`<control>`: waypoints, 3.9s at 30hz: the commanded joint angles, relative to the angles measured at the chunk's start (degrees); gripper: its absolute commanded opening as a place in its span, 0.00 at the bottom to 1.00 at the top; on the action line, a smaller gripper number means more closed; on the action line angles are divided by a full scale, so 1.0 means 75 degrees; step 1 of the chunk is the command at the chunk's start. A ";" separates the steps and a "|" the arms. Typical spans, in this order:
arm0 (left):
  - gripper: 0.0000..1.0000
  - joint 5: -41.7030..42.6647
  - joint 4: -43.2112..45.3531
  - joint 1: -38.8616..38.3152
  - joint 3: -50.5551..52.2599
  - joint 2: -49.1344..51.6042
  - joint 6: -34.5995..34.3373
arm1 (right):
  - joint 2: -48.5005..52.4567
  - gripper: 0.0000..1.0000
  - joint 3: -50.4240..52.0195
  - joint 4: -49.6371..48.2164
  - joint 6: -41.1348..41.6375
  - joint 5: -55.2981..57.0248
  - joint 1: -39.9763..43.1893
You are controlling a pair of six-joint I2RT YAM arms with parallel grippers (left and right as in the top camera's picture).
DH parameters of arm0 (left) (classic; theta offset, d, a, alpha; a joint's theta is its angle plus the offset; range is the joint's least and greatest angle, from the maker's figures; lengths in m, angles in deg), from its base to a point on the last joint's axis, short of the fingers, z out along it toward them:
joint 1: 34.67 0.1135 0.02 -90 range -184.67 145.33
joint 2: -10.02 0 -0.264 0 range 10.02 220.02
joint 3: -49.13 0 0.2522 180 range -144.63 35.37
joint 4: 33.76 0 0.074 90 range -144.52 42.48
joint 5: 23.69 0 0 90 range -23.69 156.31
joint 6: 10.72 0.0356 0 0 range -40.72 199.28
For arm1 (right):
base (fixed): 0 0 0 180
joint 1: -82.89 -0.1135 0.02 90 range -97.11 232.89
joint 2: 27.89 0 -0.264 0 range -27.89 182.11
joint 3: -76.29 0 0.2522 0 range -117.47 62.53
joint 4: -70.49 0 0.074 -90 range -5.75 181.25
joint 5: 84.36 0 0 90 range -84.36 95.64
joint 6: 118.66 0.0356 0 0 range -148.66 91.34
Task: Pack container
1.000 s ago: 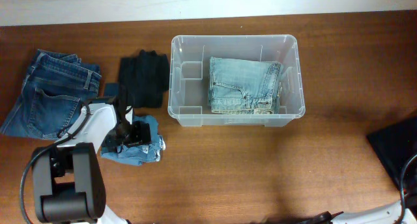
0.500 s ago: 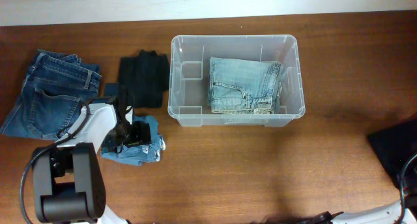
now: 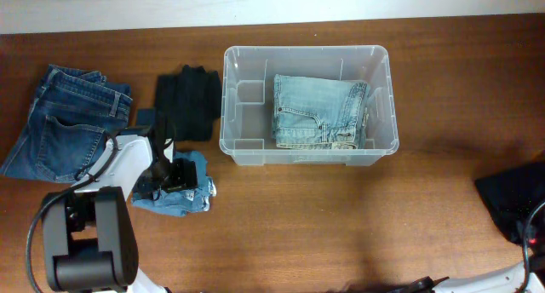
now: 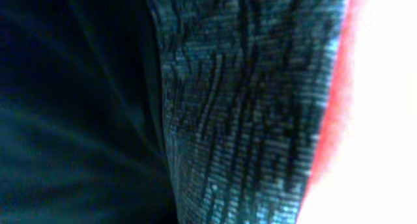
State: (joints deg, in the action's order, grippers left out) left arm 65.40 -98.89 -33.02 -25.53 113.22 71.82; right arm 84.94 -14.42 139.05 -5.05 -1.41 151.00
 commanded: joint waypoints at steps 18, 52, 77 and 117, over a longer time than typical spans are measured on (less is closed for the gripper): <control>0.99 -0.0050 -0.0003 -0.0020 -0.0012 0.0184 0.0099 | -0.0469 0.04 -0.4138 0.1891 -0.1722 -0.0577 -0.4252; 0.99 -0.0050 -0.0003 -0.0020 -0.0012 0.0184 0.0099 | 0.0624 0.04 -0.7863 0.2291 -0.1390 -0.1833 -1.1249; 0.99 -0.0050 -0.0003 -0.0020 -0.0012 0.0184 0.0099 | 0.1364 0.04 -0.5898 0.2474 -0.0618 -0.0309 -1.1322; 1.00 -0.0050 -0.0003 -0.0020 -0.0012 0.0184 0.0099 | 0.1346 0.56 -0.5050 0.3378 -0.0877 0.2649 -1.0969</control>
State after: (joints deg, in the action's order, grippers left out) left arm 65.40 -98.89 -32.99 -25.56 113.22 71.82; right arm 95.39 -51.77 164.43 -10.66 15.07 68.56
